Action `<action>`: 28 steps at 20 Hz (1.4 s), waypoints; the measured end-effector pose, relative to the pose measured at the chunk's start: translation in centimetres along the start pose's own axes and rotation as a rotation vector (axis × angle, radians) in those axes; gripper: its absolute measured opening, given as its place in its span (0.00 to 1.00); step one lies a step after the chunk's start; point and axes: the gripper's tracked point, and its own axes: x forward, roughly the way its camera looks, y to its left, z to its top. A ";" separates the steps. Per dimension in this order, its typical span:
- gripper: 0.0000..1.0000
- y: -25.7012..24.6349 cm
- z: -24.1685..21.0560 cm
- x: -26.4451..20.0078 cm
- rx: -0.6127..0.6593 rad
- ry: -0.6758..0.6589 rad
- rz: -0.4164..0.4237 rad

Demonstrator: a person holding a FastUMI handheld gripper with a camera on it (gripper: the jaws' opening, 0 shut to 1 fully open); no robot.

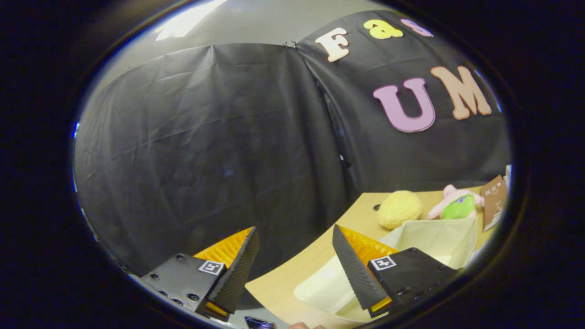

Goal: Open the storage box then place both shoes into the box .Put the left shoe in first, then the right shoe, with the right side of both shoes facing outward in a uniform manner.

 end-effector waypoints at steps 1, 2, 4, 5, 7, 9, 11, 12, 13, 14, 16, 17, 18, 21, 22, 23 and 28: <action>1.00 -1.7 0.6 -0.9 -0.044 -0.009 -0.038; 1.00 -3.6 1.0 -1.9 -0.090 -0.012 -0.080; 1.00 -7.5 1.9 -4.1 -0.176 -0.015 -0.167; 1.00 -9.3 2.2 -5.4 -0.214 -0.011 -0.206; 1.00 -12.3 2.4 -7.8 -0.253 0.005 -0.261; 1.00 -14.7 2.3 -10.8 -0.251 0.039 -0.278; 1.00 -17.0 1.6 -13.9 -0.221 0.070 -0.303; 1.00 -18.6 1.4 -15.6 -0.199 0.076 -0.330; 1.00 -20.2 0.9 -17.1 -0.176 0.085 -0.357; 1.00 -21.7 -0.2 -18.5 -0.156 0.102 -0.386; 1.00 -24.8 -3.0 -20.9 -0.143 0.160 -0.444; 1.00 -26.3 -4.5 -21.8 -0.134 0.194 -0.468; 1.00 -27.6 -6.0 -22.5 -0.118 0.222 -0.482; 1.00 -30.5 -10.4 -23.3 -0.078 0.312 -0.513; 1.00 -31.2 -11.7 -23.4 -0.077 0.346 -0.521; 1.00 -31.9 -12.9 -23.3 -0.080 0.378 -0.524; 1.00 -34.4 -16.2 -23.6 -0.135 0.482 -0.553</action>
